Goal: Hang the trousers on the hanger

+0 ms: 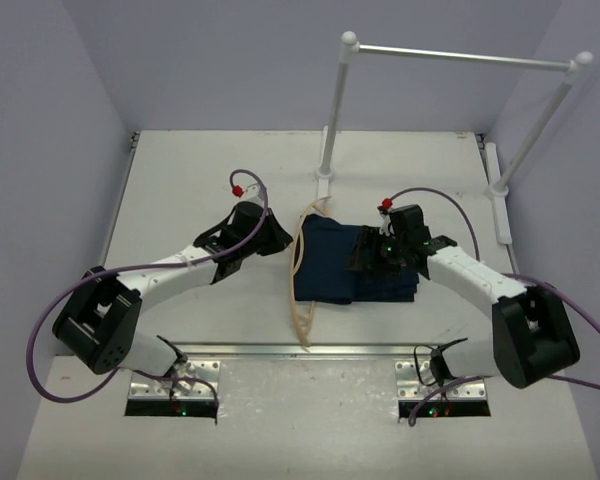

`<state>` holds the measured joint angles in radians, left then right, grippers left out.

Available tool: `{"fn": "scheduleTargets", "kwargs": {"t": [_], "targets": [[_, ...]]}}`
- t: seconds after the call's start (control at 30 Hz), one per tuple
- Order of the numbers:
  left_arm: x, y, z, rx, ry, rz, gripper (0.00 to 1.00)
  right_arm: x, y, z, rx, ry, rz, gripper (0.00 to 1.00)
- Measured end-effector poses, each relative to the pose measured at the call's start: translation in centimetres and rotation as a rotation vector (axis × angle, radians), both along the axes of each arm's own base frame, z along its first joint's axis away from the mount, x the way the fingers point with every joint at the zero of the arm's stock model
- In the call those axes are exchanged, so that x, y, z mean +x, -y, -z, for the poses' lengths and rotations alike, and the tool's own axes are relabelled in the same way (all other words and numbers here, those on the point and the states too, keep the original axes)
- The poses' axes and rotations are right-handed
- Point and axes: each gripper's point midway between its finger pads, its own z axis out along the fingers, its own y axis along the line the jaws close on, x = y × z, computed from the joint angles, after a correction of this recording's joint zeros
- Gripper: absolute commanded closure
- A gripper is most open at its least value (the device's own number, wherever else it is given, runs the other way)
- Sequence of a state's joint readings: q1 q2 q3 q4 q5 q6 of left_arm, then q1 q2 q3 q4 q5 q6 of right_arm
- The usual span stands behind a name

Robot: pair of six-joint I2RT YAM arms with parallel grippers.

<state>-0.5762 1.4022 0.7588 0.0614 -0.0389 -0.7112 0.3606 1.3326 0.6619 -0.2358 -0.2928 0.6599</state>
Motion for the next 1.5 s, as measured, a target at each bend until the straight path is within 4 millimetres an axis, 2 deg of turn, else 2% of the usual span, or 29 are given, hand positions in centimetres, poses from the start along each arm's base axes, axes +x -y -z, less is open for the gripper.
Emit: {"fn": "scheduleTargets", "kwargs": {"t": [0.07, 0.17, 0.23, 0.33, 0.4, 0.6, 0.77, 0.83, 0.9, 1.0, 1.03, 1.13, 1.2, 1.27, 1.33, 1.4, 1.5], "targets": [[-0.1, -0.1, 0.0, 0.001, 0.001, -0.001, 1.0, 0.7, 0.0, 0.8, -0.017, -0.039, -0.017, 0.38], [-0.3, -0.2, 0.3, 0.003, -0.003, -0.002, 1.0, 2.4, -1.1, 1.2, -0.01, -0.061, -0.045, 0.45], [-0.4, -0.3, 0.5, 0.003, -0.003, -0.002, 1.0, 3.1, -1.7, 1.5, 0.007, -0.065, -0.059, 0.45], [-0.4, -0.4, 0.6, -0.002, 0.002, -0.007, 1.0, 2.9, -2.5, 2.0, 0.031, -0.088, -0.086, 0.37], [-0.5, -0.5, 0.7, -0.003, 0.002, -0.012, 1.0, 2.6, -2.8, 2.4, 0.034, -0.104, -0.099, 0.25], [-0.8, -1.0, 0.7, -0.018, 0.005, -0.035, 1.0, 2.1, -2.7, 3.1, -0.014, -0.118, -0.103, 0.27], [-0.8, -1.0, 0.6, -0.019, 0.006, -0.038, 1.0, 1.2, -1.7, 4.0, -0.053, -0.134, -0.078, 0.44], [-0.8, -1.1, 0.7, -0.017, 0.005, -0.04, 1.0, 1.0, -1.5, 4.5, -0.064, -0.15, -0.075, 0.46], [-0.8, -1.1, 0.7, -0.014, 0.005, -0.043, 1.0, 1.0, -1.5, 4.8, -0.069, -0.156, -0.071, 0.61], [-0.8, -1.2, 0.7, -0.012, 0.006, -0.047, 1.0, 1.1, -1.6, 4.7, -0.061, -0.151, -0.071, 0.94], [-0.8, -1.3, 0.7, -0.012, 0.006, -0.049, 1.0, 1.2, -1.8, 4.6, -0.054, -0.148, -0.074, 1.0], [-0.7, -1.6, 0.7, -0.008, 0.006, -0.058, 1.0, 1.5, -2.3, 4.1, -0.035, -0.132, -0.095, 1.0], [-0.7, -1.9, 0.6, -0.006, 0.012, -0.07, 1.0, 1.9, -2.8, 3.2, -0.03, -0.11, -0.114, 1.0], [-0.5, -2.6, 0.4, -0.006, 0.019, -0.094, 1.0, 2.5, -3.6, 1.3, -0.011, -0.074, -0.139, 1.0], [-0.2, -3.8, 0.7, 0.005, 0.015, -0.134, 1.0, 3.1, -4.4, -1.8, 0.024, -0.005, -0.166, 1.0], [-0.2, -4.9, 1.4, 0.012, -0.007, -0.173, 1.0, 3.8, -5.2, -6.0, 0.063, 0.088, -0.195, 1.0], [-0.1, -5.7, 1.7, 0.01, -0.016, -0.198, 1.0, 4.4, -5.5, -11.6, 0.077, 0.212, -0.228, 1.0]]}}
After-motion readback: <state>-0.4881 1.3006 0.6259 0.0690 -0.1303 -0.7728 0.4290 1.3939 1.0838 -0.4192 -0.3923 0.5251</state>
